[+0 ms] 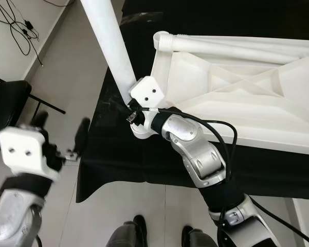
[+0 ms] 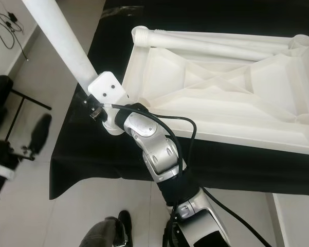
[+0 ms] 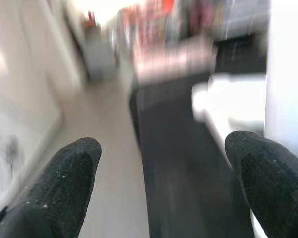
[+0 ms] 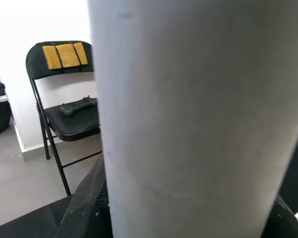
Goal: Building children table
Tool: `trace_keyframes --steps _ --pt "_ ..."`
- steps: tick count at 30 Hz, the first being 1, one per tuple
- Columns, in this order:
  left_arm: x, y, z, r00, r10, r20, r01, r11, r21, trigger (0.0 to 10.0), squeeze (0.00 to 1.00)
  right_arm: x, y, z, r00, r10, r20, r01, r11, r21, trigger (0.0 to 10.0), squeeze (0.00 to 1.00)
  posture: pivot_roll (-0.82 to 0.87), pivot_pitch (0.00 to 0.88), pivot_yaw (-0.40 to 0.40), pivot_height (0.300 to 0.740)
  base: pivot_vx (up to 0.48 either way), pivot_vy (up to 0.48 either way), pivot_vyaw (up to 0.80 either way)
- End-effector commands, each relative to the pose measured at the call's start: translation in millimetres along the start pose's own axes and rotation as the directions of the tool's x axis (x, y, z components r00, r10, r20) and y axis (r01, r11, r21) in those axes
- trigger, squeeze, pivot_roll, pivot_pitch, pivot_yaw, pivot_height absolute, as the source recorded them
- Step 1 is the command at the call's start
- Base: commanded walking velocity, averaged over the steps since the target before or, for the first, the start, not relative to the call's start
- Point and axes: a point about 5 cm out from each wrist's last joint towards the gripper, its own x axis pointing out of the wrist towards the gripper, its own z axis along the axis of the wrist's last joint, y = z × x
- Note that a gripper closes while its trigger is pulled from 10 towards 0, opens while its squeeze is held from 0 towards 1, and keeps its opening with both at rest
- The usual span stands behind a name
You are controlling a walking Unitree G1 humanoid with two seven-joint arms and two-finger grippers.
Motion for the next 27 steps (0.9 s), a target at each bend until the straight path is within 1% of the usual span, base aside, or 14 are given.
trace_keyframes --steps 1,3,5,7,9,13,14,17,19,23,24,25,26,27 --pt "-2.7 -2.0 1 0.999 -0.045 -0.012 0.045 0.999 -0.028 10.0 0.0 -5.0 0.1 -31 0.991 -0.025 -0.135 0.029 0.999 0.028 10.0 0.0 0.1 0.294 0.056 0.74 0.0 0.0 0.0" --pt "13.2 -10.6 20 0.98 -0.181 0.078 0.187 0.979 -0.077 10.0 0.0 -3.7 1.4 -31 0.991 -0.022 -0.135 0.026 0.999 0.029 10.0 0.0 0.1 0.281 0.056 0.74 0.0 0.0 0.0" --pt "22.3 -16.6 31 0.954 -0.267 0.134 0.281 0.955 -0.099 10.0 0.0 -2.5 2.2 -31 0.991 -0.018 -0.133 0.022 0.999 0.03 10.0 0.0 0.09 0.275 0.057 0.74 0.0 0.0 0.0" --pt "25.2 -17.2 35 0.946 -0.29 0.146 0.306 0.946 -0.106 10.0 0.0 -2.0 2.5 -31 0.991 -0.017 -0.132 0.021 0.999 0.03 10.0 0.0 0.09 0.275 0.057 0.74 0.0 0.0 0.0" --pt "35.9 -18.2 43 0.926 -0.332 0.178 0.355 0.927 -0.121 10.0 0.0 -1.0 3.1 -30 0.992 -0.012 -0.129 0.017 0.999 0.031 10.0 0.0 0.09 0.269 0.057 0.74 0.0 0.0 0.0" --pt "45.7 -17.8 49 0.911 -0.368 0.187 0.394 0.91 -0.127 10.0 0.0 0.1 4.4 -30 0.992 -0.008 -0.126 0.012 0.999 0.035 10.0 0.0 0.09 0.259 0.058 0.74 0.0 0.0 0.0" --pt "58.4 -17.0 53 0.895 -0.404 0.188 0.428 0.897 -0.112 10.0 0.0 1.6 7.8 -29 0.993 0.004 -0.12 0.001 0.999 0.043 10.0 0.0 0.09 0.256 0.057 0.74 0.0 0.0 0.0" --pt "64.3 -16.0 54 0.89 -0.42 0.181 0.442 0.891 -0.107 10.0 0.0 2.4 9.6 -28 0.993 0.009 -0.117 -0.004 0.999 0.046 10.0 0.0 0.09 0.253 0.057 0.74 0.0 0.0 0.0" --pt "75.3 -12.5 56 0.889 -0.422 0.178 0.445 0.888 -0.117 10.0 0.0 2.9 11.2 -27 0.994 0.017 -0.111 -0.012 0.999 0.047 10.0 0.0 0.09 0.252 0.057 0.74 0.0 0.0 0.0" --pt "83.2 -10.0 54 0.89 -0.422 0.17 0.446 0.885 -0.136 10.0 0.0 3.1 11.9 -27 0.994 0.021 -0.108 -0.016 0.999 0.047 10.0 0.0 0.08 0.249 0.058 0.74 0.0 0.0 0.0" --pt "90.3 -8.8 50 0.891 -0.427 0.152 0.448 0.881 -0.152 6.7 0.0 2.9 11.1 -26 0.994 0.02 -0.107 -0.015 0.999 0.046 10.0 0.0 0.07 0.248 0.06 0.74 0.0 0.0 0.0" --pt "90.3 -8.8 50 0.891 -0.427 0.152 0.448 0.881 -0.152 6.7 0.0 2.9 11.1 -26 0.994 0.02 -0.107 -0.015 0.999 0.046 10.0 0.0 0.07 0.248 0.06 0.74 0.0 0.0 0.0" --pt "93.4 -8.4 48 0.893 -0.428 0.141 0.447 0.88 -0.16 3.3 0.0 2.7 10.6 -26 0.994 0.02 -0.107 -0.015 0.999 0.045 10.0 0.0 0.07 0.248 0.06 0.74 0.0 0.0 0.0" --pt "93.4 -8.4 48 0.893 -0.428 0.141 0.447 0.88 -0.16 3.3 0.0 2.7 10.6 -26 0.994 0.02 -0.107 -0.015 0.999 0.045 10.0 0.0 0.07 0.248 0.06 0.74 0.0 0.0 0.0"
